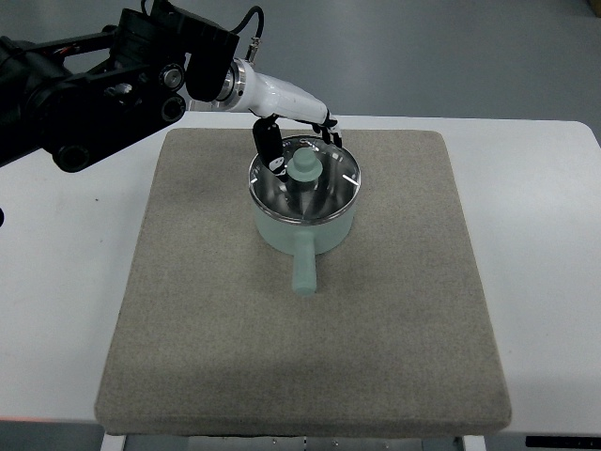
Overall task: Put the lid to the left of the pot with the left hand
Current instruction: 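Close the left hand fingers around the mint-green lid knob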
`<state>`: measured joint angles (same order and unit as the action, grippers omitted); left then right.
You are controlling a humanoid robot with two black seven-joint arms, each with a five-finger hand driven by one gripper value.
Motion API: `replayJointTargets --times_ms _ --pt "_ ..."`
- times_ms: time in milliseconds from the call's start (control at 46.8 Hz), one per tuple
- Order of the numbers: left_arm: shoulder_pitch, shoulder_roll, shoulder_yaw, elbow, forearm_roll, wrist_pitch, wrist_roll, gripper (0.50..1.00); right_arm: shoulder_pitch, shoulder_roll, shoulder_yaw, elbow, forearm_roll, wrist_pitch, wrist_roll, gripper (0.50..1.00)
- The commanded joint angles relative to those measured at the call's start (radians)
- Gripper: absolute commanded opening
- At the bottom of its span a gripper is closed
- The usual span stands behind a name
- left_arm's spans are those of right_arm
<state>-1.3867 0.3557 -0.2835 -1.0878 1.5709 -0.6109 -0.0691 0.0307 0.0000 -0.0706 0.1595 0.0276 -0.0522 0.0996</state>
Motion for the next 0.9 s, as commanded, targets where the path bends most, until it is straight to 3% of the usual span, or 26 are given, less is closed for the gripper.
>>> replayJointTargets --times_ms 0,214,875 --pt "0.000 0.000 0.001 0.000 0.000 0.000 0.000 0.827 0.000 0.000 0.000 0.000 0.000 0.000 0.000 0.924" --pt "0.000 0.000 0.001 0.000 0.004 0.000 0.000 0.814 0.000 0.000 0.000 0.000 0.000 0.000 0.000 0.921" --pt "0.002 -0.001 0.001 -0.021 0.049 0.000 0.000 0.673 0.000 0.000 0.000 0.000 0.000 0.000 0.000 0.921"
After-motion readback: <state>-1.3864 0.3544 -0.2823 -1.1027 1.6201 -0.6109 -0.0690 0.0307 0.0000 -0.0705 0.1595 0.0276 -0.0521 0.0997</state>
